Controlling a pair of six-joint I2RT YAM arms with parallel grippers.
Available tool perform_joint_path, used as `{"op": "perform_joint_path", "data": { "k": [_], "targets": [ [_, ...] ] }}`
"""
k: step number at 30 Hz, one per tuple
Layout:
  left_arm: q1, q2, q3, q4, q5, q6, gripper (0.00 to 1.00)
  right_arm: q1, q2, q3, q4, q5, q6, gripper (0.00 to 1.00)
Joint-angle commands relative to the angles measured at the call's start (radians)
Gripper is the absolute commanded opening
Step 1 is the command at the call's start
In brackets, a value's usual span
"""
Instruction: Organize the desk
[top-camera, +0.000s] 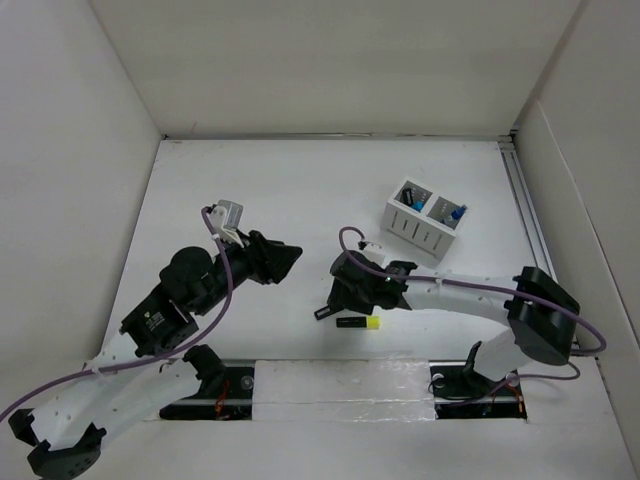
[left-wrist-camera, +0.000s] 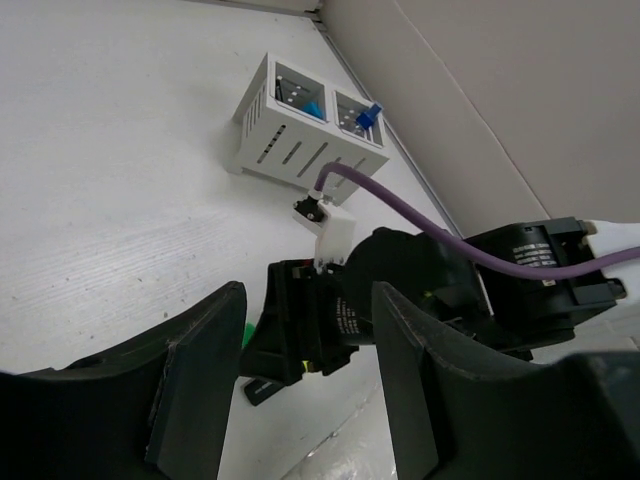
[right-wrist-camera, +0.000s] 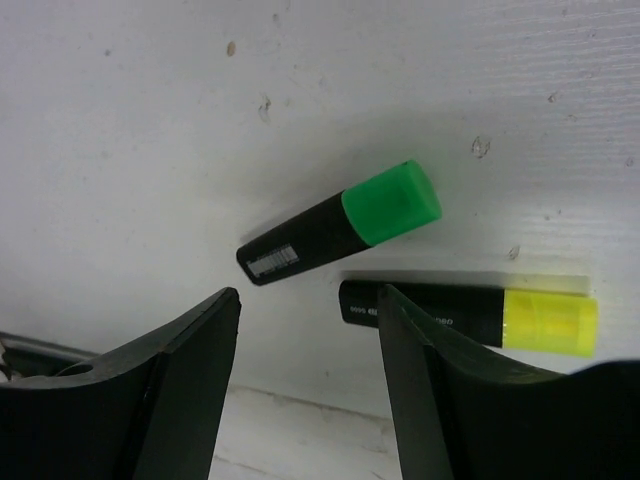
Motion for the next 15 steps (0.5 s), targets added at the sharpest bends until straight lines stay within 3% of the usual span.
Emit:
{"op": "perform_joint_path", "data": {
  "k": [1,6,15],
  "targets": [
    [0.003,-0.033,0.01,-0.006,0.0,-0.017,0.49,0.006,0.053,0.058,-0.032,0.07,0.078,0.63],
    [0.003,-0.062,0.011,-0.037,-0.01,-0.022,0.49,0.006,0.081,0.047,-0.038,0.122,0.139,0.6],
    [0.003,-0.074,-0.008,-0.044,0.014,-0.03,0.49,-0.046,0.22,0.142,-0.073,0.087,0.073,0.6]
  ]
}}
